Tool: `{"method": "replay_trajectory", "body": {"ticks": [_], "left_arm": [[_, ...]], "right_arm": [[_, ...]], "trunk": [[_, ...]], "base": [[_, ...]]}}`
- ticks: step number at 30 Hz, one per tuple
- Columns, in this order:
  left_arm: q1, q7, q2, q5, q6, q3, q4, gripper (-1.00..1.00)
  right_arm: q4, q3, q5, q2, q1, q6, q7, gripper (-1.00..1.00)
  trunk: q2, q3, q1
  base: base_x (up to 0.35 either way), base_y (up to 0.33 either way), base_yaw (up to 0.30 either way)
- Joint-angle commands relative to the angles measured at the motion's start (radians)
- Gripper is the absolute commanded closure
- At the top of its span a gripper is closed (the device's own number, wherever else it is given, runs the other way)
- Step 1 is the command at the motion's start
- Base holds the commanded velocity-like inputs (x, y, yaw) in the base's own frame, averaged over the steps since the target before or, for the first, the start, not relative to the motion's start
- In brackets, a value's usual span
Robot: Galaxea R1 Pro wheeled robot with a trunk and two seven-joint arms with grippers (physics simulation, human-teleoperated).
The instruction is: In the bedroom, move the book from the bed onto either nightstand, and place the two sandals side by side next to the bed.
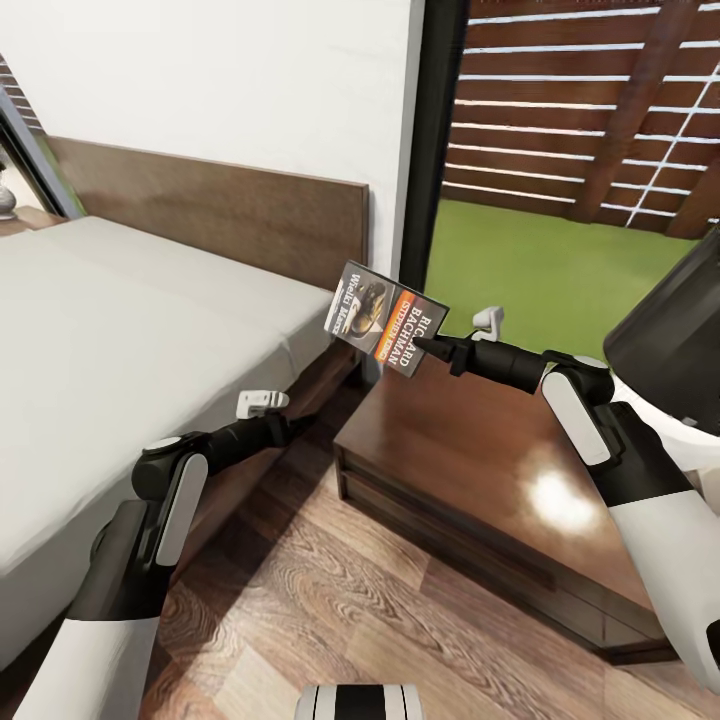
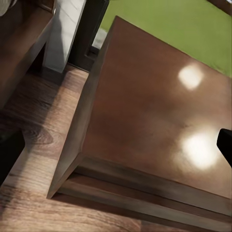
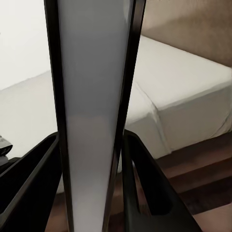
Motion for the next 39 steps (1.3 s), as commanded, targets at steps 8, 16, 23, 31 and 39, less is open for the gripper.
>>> {"method": "replay_trajectory", "body": {"ticks": [8,16,23,31,39], "left_arm": [[-0.001,-0.001,0.0,-0.001,0.005,0.0,0.002,-1.0],[0.0,-0.001,0.0,-0.001,0.005,0.0,0.005,-1.0],[0.0,-0.001,-0.003,-0.002,0.007,-0.003,0.03,-1.0],[0.082,0.005,0.0,-0.006,0.006,0.0,0.049,-1.0],[0.167,0.01,0.015,-0.008,-0.014,0.005,0.046,-1.0]], "right_arm": [[0.0,0.001,-0.009,-0.001,-0.001,0.007,-0.002,1.0],[0.0,0.001,-0.01,-0.001,-0.001,0.008,-0.002,1.0],[0.014,0.027,-0.008,-0.001,-0.001,0.013,-0.019,1.0],[0.095,0.08,-0.005,-0.004,0.04,0.009,-0.092,1.0],[0.095,0.086,-0.004,-0.002,0.161,-0.063,-0.096,1.0]], "trunk": [[0.0,0.012,0.0],[0.0,0.025,0.0],[0.0,0.037,0.0],[0.0,0.043,0.0],[0.0,0.043,0.0]], "base": [[0.0,0.0,0.0],[0.0,0.0,0.0],[0.0,0.0,0.0],[0.0,0.0,0.0],[0.0,0.0,0.0]]}}
